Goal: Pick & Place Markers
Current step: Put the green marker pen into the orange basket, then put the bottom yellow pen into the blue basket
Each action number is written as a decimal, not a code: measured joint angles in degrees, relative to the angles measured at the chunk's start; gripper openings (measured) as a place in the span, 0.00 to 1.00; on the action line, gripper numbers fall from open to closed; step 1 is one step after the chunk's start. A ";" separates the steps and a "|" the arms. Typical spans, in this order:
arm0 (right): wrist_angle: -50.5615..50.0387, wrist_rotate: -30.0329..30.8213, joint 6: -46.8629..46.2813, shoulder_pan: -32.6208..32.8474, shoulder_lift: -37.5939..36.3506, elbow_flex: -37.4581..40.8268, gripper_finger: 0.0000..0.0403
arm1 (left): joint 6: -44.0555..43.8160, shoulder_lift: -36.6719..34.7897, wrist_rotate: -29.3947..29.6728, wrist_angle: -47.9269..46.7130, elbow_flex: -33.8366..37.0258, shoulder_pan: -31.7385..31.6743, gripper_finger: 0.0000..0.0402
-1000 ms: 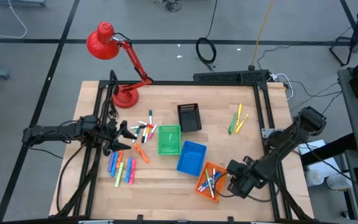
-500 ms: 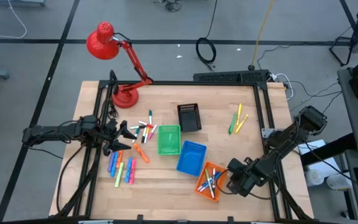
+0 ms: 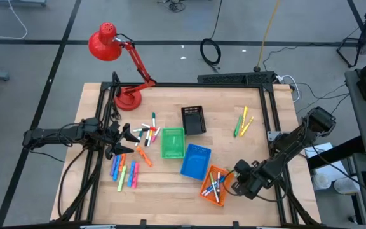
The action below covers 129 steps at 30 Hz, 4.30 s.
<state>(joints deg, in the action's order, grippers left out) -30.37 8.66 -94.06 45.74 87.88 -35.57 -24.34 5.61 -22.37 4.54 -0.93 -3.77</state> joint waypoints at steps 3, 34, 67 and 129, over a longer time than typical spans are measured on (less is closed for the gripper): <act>-1.72 2.24 -2.71 0.03 -2.21 0.49 0.05 | 0.00 -0.01 -0.02 0.01 0.00 0.00 0.68; 69.60 42.28 45.62 1.98 -0.53 0.50 0.05 | 0.03 0.01 0.00 0.02 0.02 0.00 0.68; 82.20 46.79 54.01 9.01 6.97 0.44 0.52 | 0.04 0.00 0.00 0.02 0.02 0.00 0.68; 18.34 21.66 53.84 -26.04 -23.33 -5.25 0.38 | 0.02 0.01 0.00 0.02 0.00 0.00 0.68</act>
<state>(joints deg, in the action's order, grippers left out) -12.03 30.32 -40.22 19.70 64.55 -40.82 -24.32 5.63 -22.37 4.56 -0.93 -3.77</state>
